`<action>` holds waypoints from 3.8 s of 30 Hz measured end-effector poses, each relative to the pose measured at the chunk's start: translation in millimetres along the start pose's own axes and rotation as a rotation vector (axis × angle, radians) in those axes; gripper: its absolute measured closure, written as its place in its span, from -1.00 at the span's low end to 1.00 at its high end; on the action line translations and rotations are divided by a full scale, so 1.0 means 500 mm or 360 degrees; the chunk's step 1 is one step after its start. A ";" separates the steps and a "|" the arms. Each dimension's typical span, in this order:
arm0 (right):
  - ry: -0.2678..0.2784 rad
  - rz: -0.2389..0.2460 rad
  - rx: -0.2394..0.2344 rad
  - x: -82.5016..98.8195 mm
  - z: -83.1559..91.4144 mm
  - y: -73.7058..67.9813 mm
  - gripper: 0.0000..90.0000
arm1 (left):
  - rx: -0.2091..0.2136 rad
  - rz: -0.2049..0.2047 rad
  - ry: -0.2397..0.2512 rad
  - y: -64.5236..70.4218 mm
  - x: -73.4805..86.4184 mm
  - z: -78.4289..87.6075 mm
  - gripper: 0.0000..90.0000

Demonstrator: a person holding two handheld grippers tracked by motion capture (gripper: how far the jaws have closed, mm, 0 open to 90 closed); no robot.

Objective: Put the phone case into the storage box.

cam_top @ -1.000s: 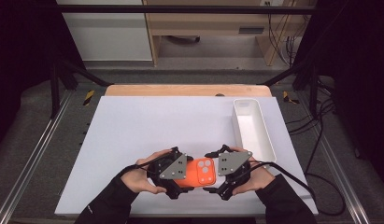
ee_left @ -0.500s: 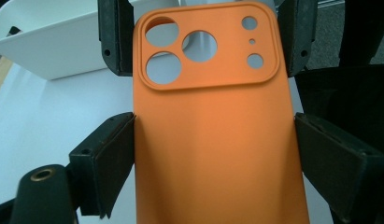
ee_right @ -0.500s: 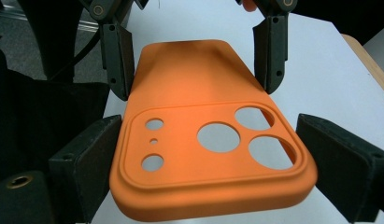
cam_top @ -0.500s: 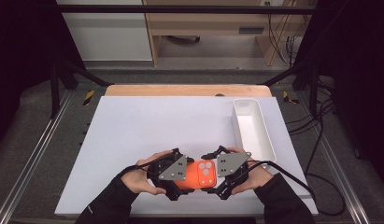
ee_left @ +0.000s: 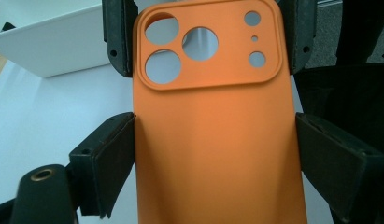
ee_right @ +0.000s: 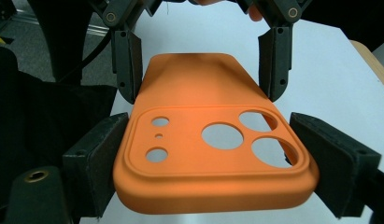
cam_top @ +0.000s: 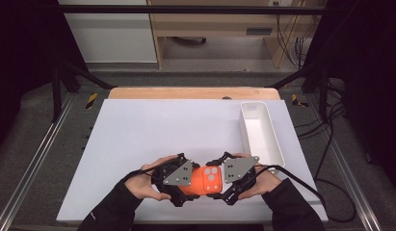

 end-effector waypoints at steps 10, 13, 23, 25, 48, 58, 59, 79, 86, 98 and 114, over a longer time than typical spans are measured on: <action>-0.0002 -0.0026 -0.0016 0.000 0.001 0.001 -0.64 | 0.0005 -0.0001 0.0020 -0.001 0.002 -0.001 -0.68; -0.0008 -0.0027 -0.0016 0.000 0.001 0.000 -0.63 | 0.0018 0.0006 0.0023 0.000 0.003 -0.002 -0.69; -0.0016 -0.0053 -0.0019 0.000 0.004 0.002 -0.63 | 0.0013 0.0033 0.0018 -0.002 0.004 -0.005 -0.69; -0.0017 -0.0060 -0.0031 0.001 0.004 0.002 -0.63 | 0.0017 0.0043 0.0009 -0.003 0.006 -0.005 -0.72; -0.0096 -0.0132 0.0030 0.001 0.043 0.027 -0.63 | -0.0047 0.0474 0.0178 -0.033 0.055 0.045 -0.99; -0.0136 -0.0166 0.0056 0.002 0.073 0.040 -0.64 | -0.0020 0.0560 0.0180 -0.039 0.067 0.032 -0.99; -0.0137 -0.0168 0.0053 0.002 0.075 0.040 -0.64 | -0.0013 0.0571 0.0189 -0.039 0.068 0.032 -0.99; -0.0305 -0.0143 0.0009 -0.018 0.098 0.047 -0.64 | 0.0045 0.0644 0.0108 -0.028 0.077 0.026 -0.96; -0.0391 -0.0140 -0.0028 -0.027 0.097 0.049 -0.64 | 0.0063 0.0613 0.0065 -0.022 0.077 0.015 -0.96; -0.0507 -0.0104 -0.0071 -0.045 0.089 0.049 -0.64 | 0.0095 0.0583 0.0018 -0.015 0.076 0.004 -0.97; -0.0633 -0.0065 -0.0115 -0.068 0.072 0.052 -0.64 | 0.0141 0.0527 -0.0104 -0.010 0.077 -0.014 -0.97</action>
Point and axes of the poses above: each handheld gripper's, and its own axes: z roughly backward along the jaws, x roughly out of its underside, y roughly to its right, the point moved 5 cm from there along -z, roughly forward along the jaws, and after that the axes turned 7 degrees about -y, right-handed, at the moved point
